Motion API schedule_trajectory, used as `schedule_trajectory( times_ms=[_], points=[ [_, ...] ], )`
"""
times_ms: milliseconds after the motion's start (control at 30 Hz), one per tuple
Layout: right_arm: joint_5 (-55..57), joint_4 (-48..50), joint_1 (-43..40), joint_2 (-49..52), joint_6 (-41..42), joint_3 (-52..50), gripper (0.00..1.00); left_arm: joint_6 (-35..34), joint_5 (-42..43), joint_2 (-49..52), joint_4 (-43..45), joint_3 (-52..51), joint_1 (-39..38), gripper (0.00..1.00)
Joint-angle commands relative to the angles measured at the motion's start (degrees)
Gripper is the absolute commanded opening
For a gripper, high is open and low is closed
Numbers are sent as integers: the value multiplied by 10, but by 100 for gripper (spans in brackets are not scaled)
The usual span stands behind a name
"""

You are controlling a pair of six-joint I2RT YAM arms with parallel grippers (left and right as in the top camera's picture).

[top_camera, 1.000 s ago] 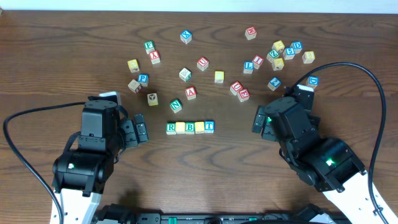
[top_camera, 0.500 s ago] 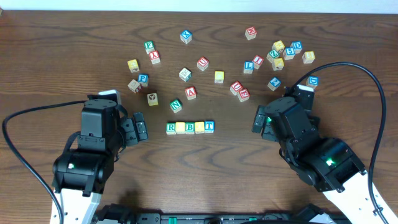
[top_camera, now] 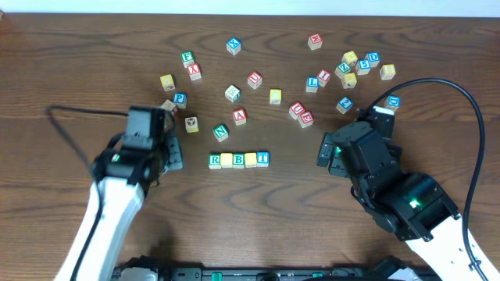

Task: Spell out ROBOT
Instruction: 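Move the left gripper forward to the left end of the row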

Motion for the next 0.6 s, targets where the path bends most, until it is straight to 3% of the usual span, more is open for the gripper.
schedule_trajectory(
  times_ms=[0, 233, 567],
  points=[
    [11, -1, -4, -2, -7, -1, 99, 6, 2, 68, 25, -9, -3, 8],
    [11, -1, -4, -2, -7, -1, 99, 10, 49, 162, 80, -9, -17, 7],
    [11, -1, -4, -2, -7, -1, 99, 10, 102, 203, 78, -9, -25, 8]
  ],
)
